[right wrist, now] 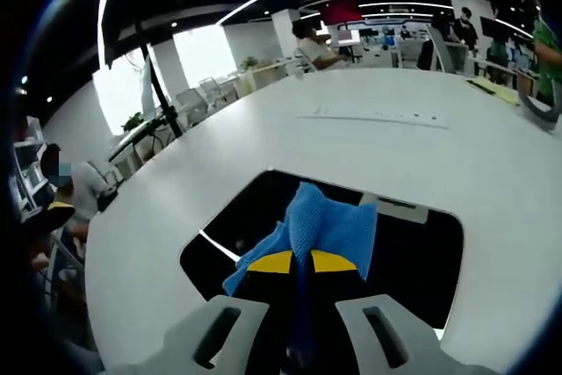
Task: Wipe the mirror surface with the cleaning cloth until all visible marks leave the cleaned area.
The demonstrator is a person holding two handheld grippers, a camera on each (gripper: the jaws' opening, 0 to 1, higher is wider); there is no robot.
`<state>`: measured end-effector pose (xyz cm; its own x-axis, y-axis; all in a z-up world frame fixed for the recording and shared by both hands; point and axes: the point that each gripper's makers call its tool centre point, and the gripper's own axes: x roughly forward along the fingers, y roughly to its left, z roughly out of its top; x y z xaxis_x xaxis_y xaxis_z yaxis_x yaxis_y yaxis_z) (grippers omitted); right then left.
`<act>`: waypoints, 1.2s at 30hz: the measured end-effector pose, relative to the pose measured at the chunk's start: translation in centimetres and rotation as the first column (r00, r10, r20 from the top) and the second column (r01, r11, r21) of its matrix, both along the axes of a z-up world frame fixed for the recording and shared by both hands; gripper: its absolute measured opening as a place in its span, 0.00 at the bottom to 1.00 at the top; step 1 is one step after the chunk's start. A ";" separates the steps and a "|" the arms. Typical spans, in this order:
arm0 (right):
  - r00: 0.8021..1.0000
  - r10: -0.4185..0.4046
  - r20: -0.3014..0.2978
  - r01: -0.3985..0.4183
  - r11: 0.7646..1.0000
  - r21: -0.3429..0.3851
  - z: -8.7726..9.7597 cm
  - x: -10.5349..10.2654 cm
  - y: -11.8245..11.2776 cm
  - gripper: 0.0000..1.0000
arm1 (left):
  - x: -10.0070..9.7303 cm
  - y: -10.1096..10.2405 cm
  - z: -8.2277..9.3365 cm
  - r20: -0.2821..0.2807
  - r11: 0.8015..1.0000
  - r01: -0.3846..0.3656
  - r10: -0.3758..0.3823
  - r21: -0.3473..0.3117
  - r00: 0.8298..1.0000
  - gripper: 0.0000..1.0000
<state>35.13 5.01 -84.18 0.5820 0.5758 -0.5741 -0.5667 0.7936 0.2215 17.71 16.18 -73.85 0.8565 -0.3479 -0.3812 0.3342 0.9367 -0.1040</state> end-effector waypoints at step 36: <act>0.999 0.040 0.014 -0.040 0.999 -0.017 -0.3 4.2 4.4 0.01 | 0.3 1.7 -1.4 -0.025 1.000 -0.029 0.029 0.005 0.999 0.91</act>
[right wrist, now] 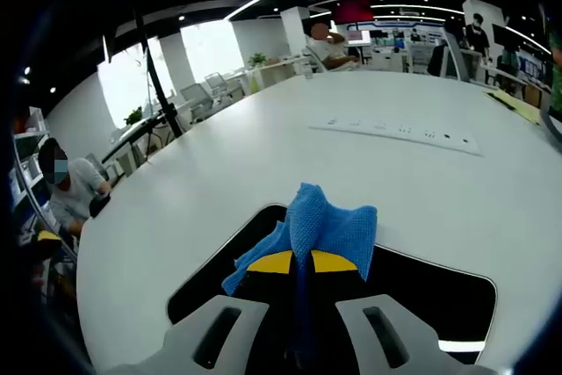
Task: Wipe the mirror surface with the cleaning cloth until all visible marks leave the cleaned area.
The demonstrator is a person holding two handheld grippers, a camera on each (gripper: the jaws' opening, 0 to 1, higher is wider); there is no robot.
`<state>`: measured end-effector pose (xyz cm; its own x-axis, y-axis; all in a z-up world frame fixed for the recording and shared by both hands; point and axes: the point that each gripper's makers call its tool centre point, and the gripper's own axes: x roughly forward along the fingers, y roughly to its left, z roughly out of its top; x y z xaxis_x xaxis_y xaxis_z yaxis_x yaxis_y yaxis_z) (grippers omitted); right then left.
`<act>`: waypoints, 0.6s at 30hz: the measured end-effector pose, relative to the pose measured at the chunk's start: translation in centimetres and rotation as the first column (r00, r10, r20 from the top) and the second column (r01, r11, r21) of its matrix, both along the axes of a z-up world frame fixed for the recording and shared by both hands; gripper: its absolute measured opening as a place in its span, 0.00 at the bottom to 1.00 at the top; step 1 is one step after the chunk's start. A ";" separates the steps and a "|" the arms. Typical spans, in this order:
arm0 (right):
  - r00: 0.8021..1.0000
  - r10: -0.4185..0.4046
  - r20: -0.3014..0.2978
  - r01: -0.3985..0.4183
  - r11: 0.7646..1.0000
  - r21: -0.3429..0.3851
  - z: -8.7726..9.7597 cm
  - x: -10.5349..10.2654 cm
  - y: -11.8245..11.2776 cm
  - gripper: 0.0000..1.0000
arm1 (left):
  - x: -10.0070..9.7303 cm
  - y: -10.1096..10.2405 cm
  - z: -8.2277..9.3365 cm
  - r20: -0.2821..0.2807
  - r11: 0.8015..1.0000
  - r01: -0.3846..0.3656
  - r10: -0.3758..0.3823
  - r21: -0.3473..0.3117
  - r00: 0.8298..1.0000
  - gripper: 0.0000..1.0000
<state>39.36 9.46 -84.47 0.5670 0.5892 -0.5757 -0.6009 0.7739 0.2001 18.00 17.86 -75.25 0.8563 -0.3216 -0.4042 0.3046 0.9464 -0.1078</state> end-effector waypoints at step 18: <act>1.000 0.024 -0.004 -0.024 1.000 0.009 0.2 1.1 2.6 0.01 | -0.1 0.4 -0.6 -0.013 1.000 -0.016 0.016 -0.005 1.000 0.91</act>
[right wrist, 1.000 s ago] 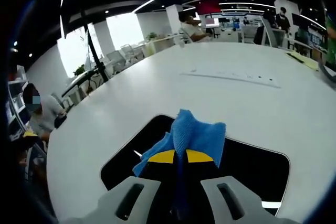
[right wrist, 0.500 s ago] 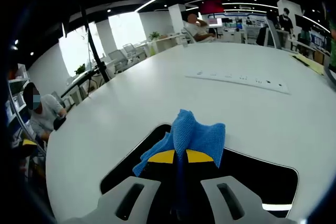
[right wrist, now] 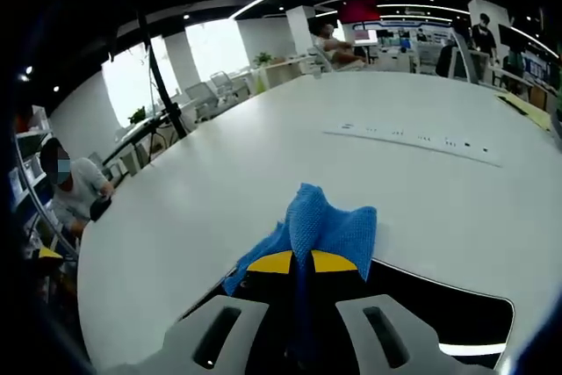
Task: Wipe the mirror surface with the cleaning cloth until all visible marks leave the cleaned area.
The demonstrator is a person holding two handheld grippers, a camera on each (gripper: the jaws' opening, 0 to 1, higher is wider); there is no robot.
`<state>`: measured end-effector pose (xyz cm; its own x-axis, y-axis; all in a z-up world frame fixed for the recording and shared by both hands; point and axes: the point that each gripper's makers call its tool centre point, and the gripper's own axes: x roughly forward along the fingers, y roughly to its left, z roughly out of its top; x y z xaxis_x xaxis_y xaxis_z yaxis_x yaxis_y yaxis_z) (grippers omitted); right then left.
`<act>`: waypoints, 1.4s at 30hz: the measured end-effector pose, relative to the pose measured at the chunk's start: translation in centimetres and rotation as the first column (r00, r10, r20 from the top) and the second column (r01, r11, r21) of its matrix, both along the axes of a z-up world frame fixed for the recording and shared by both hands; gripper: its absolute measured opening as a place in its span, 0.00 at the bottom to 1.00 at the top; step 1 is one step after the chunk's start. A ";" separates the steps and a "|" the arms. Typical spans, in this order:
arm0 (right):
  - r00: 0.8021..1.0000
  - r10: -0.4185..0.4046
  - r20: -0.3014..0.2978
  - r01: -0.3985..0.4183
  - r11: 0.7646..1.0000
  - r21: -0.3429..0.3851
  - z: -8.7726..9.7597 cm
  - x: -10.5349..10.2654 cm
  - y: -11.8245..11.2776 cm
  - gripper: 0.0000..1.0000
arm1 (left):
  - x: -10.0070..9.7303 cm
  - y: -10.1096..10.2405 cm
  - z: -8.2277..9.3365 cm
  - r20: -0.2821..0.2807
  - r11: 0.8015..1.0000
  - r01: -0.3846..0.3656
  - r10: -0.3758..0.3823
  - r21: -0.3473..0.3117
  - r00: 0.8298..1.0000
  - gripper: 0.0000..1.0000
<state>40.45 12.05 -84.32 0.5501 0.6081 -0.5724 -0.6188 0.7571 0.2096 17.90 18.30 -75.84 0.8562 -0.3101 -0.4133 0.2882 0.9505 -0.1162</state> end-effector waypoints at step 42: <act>1.000 0.012 -0.006 -0.012 1.000 0.004 -0.1 -0.1 0.6 0.01 | -0.1 -0.2 0.1 -0.005 1.000 0.005 -0.005 0.003 1.000 0.91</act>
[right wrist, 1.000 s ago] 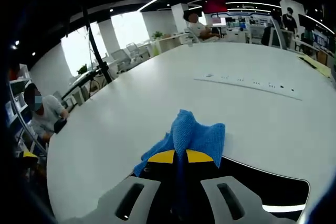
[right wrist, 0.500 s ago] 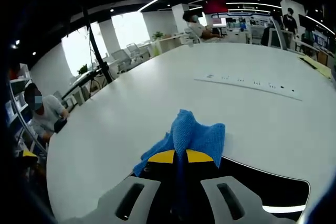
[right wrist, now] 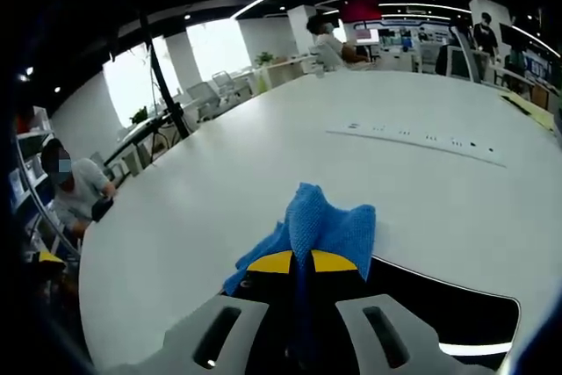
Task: Wipe the mirror surface with the cleaning cloth until all visible marks leave the cleaned area.
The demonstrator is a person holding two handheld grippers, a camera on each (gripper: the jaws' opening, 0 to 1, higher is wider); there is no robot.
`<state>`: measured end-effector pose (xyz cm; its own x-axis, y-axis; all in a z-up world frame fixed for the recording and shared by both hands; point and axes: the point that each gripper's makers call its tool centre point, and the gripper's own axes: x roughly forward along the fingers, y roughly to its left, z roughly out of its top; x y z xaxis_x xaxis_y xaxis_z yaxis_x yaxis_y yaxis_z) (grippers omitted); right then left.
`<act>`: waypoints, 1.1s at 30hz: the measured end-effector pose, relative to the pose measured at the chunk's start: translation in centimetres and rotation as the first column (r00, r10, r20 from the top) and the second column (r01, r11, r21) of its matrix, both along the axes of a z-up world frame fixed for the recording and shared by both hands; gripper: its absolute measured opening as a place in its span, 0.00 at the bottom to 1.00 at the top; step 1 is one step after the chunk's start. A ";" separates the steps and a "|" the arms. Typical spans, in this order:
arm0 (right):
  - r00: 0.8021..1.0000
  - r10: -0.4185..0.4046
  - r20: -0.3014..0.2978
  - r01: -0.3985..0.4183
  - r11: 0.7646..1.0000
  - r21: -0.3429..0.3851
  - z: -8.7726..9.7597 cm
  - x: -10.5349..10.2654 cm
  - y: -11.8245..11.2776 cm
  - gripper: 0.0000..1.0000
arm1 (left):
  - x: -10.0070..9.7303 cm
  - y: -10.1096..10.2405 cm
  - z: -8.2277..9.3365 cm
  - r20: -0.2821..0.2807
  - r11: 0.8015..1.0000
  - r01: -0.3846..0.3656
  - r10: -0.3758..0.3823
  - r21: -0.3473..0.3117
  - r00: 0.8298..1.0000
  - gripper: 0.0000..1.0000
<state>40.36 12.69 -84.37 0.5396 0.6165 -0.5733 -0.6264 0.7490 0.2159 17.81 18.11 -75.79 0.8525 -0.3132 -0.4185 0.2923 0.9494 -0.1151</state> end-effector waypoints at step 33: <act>1.000 0.022 -0.010 -0.022 1.000 0.017 0.0 -3.4 0.5 0.01 | -0.1 -0.1 1.0 0.030 1.000 0.006 -0.006 0.004 1.000 0.91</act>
